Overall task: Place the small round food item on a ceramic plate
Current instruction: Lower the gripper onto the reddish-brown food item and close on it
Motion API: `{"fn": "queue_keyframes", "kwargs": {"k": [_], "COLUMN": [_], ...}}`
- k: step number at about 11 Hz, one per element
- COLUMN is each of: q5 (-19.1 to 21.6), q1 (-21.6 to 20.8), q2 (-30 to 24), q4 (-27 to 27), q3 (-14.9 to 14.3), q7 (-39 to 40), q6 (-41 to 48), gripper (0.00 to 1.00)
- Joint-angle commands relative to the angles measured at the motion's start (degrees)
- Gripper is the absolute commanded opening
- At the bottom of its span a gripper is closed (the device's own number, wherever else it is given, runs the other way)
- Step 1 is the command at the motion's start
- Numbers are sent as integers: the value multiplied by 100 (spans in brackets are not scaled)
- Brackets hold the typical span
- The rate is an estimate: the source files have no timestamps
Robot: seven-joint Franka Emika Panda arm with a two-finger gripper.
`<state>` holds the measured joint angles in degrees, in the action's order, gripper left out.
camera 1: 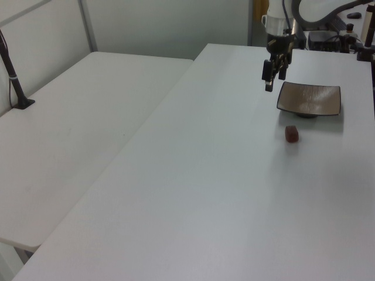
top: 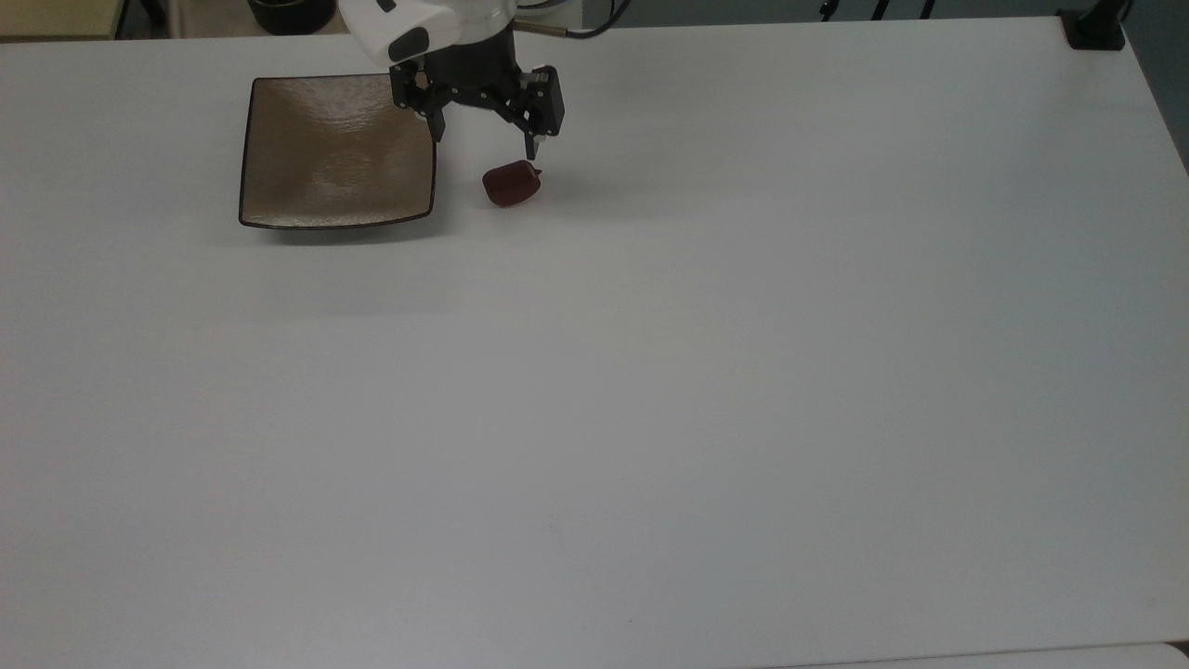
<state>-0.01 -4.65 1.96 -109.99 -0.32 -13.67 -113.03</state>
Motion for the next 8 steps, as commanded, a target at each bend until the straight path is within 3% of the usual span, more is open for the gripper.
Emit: {"fn": "queue_keyframes", "kwargs": {"k": [1, 4, 8], "q5": [71, 28, 18], "q1": [8, 61, 79], "q2": [-29, -142, -240], "q4": [-312, -987, -1393], "q3": [23, 23, 23], "q7": [-1493, -3444, -4967], "q6": [-202, -1086, -923], "gripper": [100, 100, 100]}}
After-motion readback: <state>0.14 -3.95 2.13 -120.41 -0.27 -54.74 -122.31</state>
